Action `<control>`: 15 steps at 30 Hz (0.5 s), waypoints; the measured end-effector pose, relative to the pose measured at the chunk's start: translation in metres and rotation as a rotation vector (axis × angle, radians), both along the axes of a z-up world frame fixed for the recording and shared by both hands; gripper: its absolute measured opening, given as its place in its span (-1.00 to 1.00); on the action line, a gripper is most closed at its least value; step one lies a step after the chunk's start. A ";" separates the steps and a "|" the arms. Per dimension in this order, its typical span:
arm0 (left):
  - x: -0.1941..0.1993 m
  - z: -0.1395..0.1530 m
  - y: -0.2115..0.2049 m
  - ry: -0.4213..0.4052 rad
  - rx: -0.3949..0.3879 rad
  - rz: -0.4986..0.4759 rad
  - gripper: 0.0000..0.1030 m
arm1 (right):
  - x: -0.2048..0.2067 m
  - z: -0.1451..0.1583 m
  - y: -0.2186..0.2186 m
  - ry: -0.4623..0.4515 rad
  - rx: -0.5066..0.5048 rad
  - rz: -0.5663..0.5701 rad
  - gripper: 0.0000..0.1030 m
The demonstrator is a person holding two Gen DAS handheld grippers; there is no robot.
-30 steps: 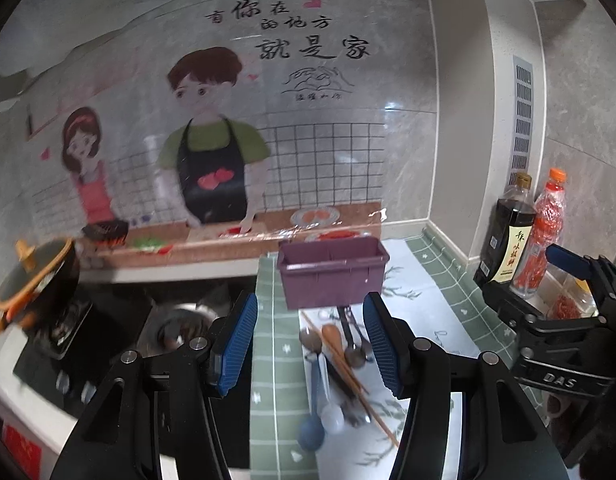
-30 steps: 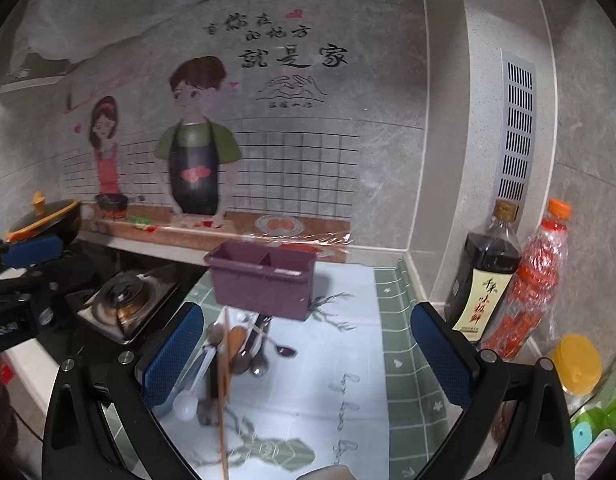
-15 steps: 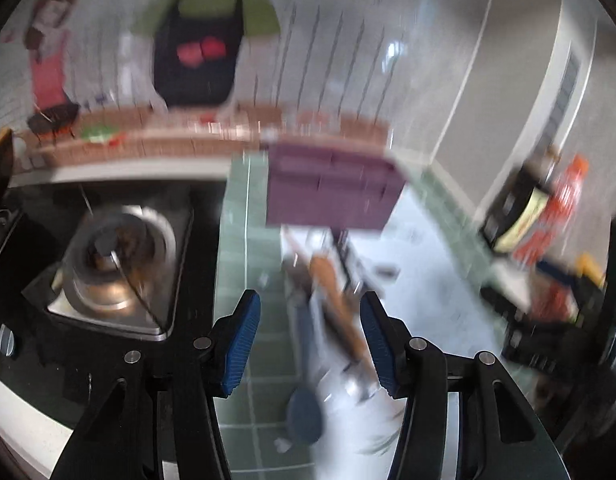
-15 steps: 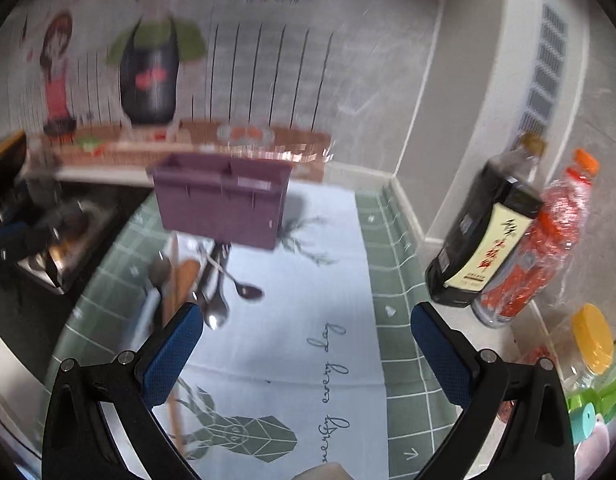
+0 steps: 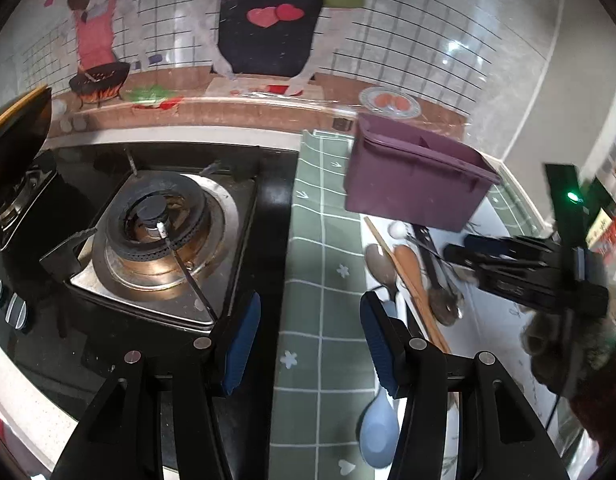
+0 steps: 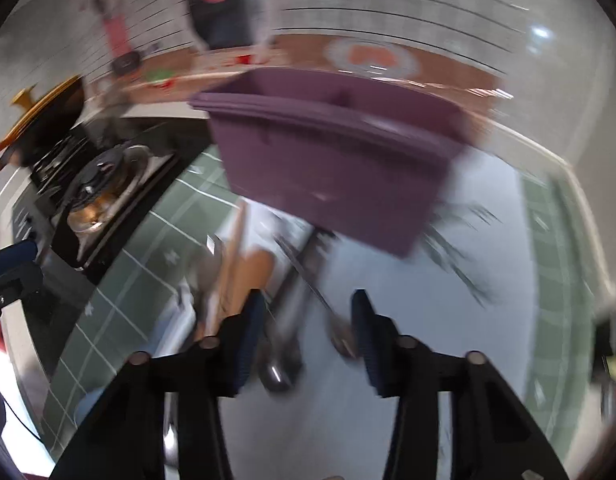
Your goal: Organize utensils
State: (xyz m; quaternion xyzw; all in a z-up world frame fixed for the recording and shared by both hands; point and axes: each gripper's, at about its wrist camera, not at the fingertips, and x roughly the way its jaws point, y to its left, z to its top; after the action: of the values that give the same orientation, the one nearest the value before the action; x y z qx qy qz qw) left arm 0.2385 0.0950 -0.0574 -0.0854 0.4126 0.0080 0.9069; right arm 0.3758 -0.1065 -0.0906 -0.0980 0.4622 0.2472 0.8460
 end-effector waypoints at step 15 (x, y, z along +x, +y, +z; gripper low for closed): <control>0.004 -0.030 0.000 0.132 -0.141 0.035 -0.04 | 0.042 -0.033 0.046 0.059 -0.060 -0.022 -0.61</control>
State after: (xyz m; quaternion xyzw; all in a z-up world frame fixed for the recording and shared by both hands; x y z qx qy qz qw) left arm 0.2420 0.0955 -0.0869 -0.1557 0.4695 0.0004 0.8691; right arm 0.4175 -0.0610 -0.1233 -0.1110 0.4953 0.2265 0.8313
